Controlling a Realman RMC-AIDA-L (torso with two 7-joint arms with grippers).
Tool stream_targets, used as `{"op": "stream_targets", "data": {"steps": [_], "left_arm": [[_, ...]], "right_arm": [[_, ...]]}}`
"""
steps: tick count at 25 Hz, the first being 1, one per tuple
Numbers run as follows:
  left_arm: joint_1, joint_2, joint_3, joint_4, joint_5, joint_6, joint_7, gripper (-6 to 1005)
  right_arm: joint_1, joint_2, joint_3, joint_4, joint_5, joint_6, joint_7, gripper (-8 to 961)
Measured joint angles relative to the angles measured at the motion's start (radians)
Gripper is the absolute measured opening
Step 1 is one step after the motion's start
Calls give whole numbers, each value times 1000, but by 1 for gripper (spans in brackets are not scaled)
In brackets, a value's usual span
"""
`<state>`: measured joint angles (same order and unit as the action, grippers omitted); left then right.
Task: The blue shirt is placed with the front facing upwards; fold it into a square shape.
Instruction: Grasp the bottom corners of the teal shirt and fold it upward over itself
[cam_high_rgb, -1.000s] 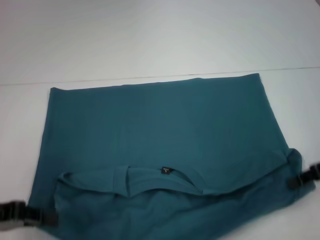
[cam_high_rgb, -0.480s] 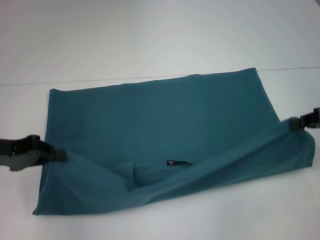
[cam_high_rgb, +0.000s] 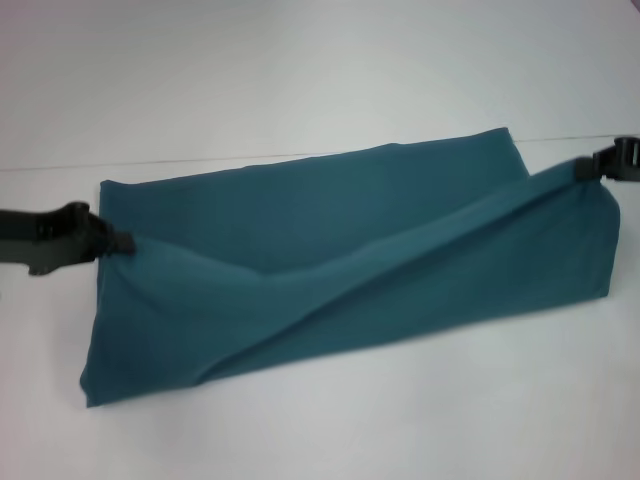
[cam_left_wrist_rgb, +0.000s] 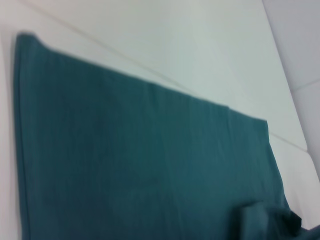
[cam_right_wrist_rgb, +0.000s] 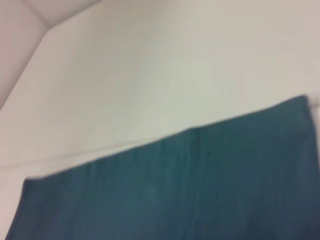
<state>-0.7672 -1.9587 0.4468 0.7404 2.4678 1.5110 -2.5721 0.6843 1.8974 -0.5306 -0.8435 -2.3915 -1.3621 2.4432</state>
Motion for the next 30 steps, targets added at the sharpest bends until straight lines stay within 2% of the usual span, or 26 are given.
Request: {"op": "stream_targets", "data": {"steps": [7, 9, 10, 11, 14, 21, 30], "left_arm": [[-44, -3, 38, -48, -3, -182, 4, 24], [-54, -10, 59, -74, -4, -248, 6, 24], [-59, -13, 69, -85, -4, -278, 6, 24], [-62, -17, 79, -92, -4, -303, 7, 24], [-69, -34, 106, -99, -4, -373, 5, 24], [-74, -62, 120, -99, -4, -475, 3, 24], [-77, -66, 113, -92, -33, -501, -4, 24]], "right_arm": [[25, 16, -70, 60, 0, 179, 10, 38], [37, 30, -112, 97, -6, 262, 6, 39], [37, 30, -112, 97, -6, 262, 6, 39], [43, 43, -143, 117, -15, 324, 5, 39], [47, 53, -163, 126, -25, 379, 8, 39], [51, 79, -190, 133, -37, 514, 9, 39], [67, 93, -191, 139, -34, 571, 32, 38]]}}
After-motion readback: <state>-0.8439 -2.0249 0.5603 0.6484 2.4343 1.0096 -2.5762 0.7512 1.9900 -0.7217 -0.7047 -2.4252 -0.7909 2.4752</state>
